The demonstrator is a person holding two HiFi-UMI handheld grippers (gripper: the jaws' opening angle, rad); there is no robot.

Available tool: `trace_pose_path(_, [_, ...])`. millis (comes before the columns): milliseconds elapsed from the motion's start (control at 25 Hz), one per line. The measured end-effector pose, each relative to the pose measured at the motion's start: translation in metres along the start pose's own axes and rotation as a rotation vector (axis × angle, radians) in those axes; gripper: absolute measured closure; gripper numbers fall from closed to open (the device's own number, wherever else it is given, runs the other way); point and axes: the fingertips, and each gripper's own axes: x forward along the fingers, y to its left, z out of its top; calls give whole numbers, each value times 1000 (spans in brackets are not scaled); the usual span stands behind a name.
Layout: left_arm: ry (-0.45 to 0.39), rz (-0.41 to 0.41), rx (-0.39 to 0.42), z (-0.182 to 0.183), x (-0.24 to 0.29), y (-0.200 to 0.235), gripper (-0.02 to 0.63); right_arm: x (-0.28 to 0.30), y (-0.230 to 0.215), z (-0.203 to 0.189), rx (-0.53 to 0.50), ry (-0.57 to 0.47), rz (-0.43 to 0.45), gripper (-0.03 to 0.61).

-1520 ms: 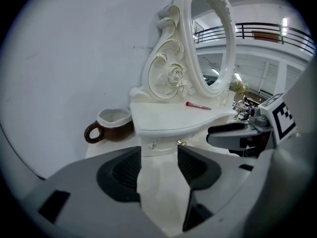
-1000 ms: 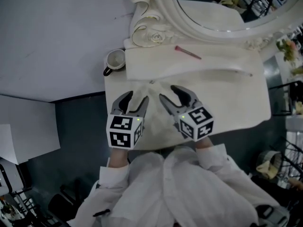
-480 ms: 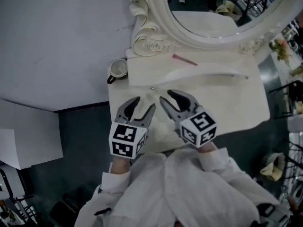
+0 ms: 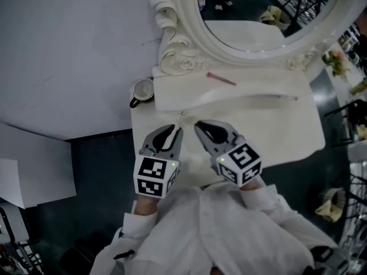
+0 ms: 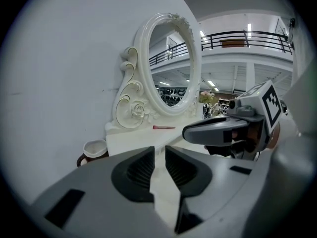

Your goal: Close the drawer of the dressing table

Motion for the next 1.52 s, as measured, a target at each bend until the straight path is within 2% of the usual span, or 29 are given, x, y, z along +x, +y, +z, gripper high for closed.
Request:
trace_pose_path(240, [24, -5, -15, -6, 3, -2, 591, -1, -1, -3, 14, 17, 3, 566])
trace_pose_path(720, [113, -22, -27, -34, 6, -11, 598, -2, 10, -24, 19, 86, 47, 571])
trace_pose_path(1520, [124, -42, -18, -38, 7, -16, 603, -2, 15, -28, 14, 107, 57, 572])
